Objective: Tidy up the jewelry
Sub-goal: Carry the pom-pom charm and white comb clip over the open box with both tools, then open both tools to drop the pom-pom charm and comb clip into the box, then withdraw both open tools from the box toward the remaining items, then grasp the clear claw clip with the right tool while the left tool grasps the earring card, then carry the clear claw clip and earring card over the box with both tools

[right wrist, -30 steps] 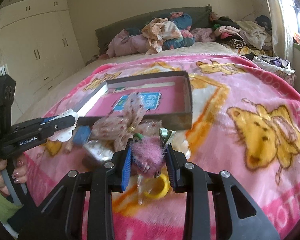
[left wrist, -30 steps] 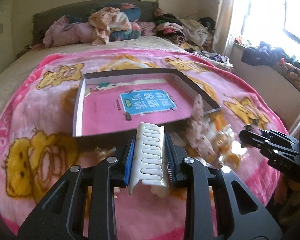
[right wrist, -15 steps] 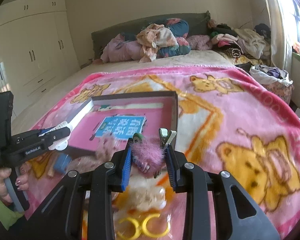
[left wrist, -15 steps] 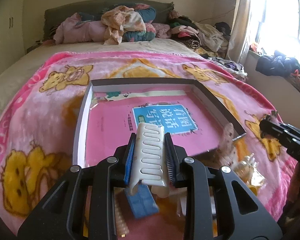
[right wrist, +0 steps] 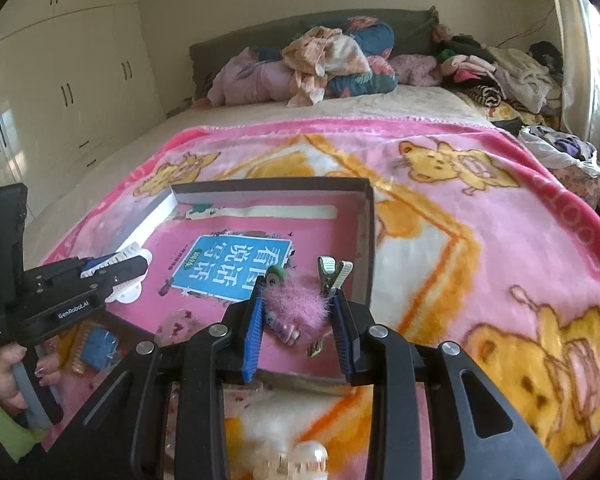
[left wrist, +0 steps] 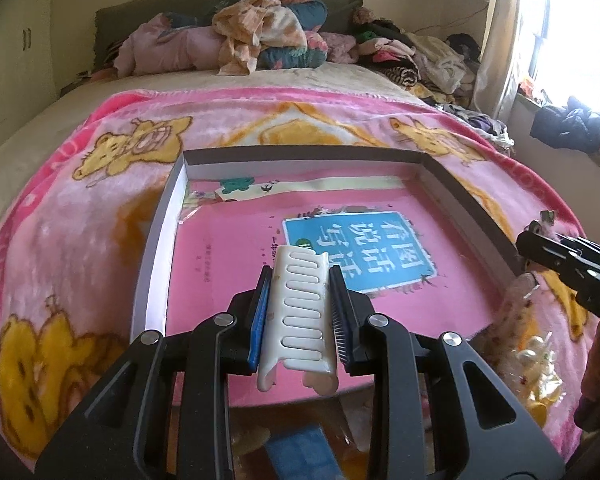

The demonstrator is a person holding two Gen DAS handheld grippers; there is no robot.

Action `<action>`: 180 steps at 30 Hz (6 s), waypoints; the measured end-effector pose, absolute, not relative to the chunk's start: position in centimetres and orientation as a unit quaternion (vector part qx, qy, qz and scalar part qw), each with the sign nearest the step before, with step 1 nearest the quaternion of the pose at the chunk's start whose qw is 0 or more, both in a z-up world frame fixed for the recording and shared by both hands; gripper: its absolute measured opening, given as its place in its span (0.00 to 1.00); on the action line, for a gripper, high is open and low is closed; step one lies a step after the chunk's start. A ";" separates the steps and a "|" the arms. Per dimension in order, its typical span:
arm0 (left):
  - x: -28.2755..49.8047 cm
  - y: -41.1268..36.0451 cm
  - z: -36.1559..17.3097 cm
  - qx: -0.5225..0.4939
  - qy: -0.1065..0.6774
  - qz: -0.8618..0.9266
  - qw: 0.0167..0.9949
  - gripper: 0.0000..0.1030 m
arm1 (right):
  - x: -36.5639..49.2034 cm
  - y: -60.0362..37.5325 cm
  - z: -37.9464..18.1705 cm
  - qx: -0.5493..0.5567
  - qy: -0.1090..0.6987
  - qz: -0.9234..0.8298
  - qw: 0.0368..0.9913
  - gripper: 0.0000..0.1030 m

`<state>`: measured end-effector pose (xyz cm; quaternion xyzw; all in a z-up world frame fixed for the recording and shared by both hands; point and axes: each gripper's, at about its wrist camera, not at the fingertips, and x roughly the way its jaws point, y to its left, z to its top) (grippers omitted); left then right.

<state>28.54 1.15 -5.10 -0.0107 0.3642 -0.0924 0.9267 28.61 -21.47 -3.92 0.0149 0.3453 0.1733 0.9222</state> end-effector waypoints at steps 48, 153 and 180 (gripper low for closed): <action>27.0 2.2 -4.5 -0.030 0.345 -0.072 0.935 0.58 | 25.0 -21.1 -2.8 0.005 0.287 0.141 0.947 0.85; 18.2 -2.9 -6.4 -0.026 0.366 -0.212 0.906 0.58 | 20.6 -24.9 -8.7 0.066 0.378 0.189 0.904 0.41; 19.8 4.2 -1.6 -0.072 0.308 -0.145 0.938 0.58 | 20.5 -20.9 -1.6 0.052 0.316 0.226 0.920 0.41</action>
